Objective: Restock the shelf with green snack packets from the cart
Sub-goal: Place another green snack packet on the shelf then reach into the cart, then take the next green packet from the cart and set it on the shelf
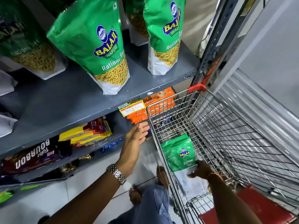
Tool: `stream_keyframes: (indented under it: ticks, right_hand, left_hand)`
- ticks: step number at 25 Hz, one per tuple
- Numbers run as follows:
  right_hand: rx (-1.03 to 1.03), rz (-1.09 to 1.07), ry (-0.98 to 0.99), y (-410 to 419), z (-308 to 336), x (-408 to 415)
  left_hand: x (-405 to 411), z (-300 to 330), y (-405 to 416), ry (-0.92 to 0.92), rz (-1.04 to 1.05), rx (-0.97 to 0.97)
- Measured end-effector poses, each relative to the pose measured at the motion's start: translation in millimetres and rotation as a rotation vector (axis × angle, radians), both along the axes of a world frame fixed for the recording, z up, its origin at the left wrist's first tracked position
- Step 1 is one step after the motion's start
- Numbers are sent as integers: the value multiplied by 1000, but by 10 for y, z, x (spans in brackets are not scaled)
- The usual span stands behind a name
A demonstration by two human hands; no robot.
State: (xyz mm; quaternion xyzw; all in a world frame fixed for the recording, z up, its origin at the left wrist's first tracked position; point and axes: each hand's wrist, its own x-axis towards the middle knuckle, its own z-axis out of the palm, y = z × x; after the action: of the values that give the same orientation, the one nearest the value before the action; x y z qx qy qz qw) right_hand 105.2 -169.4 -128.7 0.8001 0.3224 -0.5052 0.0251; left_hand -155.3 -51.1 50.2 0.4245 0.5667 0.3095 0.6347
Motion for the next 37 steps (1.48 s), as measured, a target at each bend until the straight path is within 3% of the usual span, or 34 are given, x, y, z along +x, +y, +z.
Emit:
stream_keyframes:
  ticks: [8, 12, 16, 22, 27, 37]
  right_hand:
    - [230, -168, 34, -206, 247, -214]
    - [524, -389, 227, -254, 682, 15]
    - [738, -373, 411, -179, 1182, 190]
    - [885, -349, 508, -59, 1698, 187]
    - [850, -259, 620, 109, 1992, 12]
    - [889, -75, 787, 829, 2301, -1110]
  left_hand:
    - [6, -21, -68, -4, -137, -5]
    - [89, -15, -35, 39, -278, 41]
    - [276, 15, 7, -8, -319, 75]
    - [493, 218, 109, -198, -80, 100]
    - [385, 525, 144, -379, 86, 115]
    - [-783, 1091, 306, -409, 341, 262]
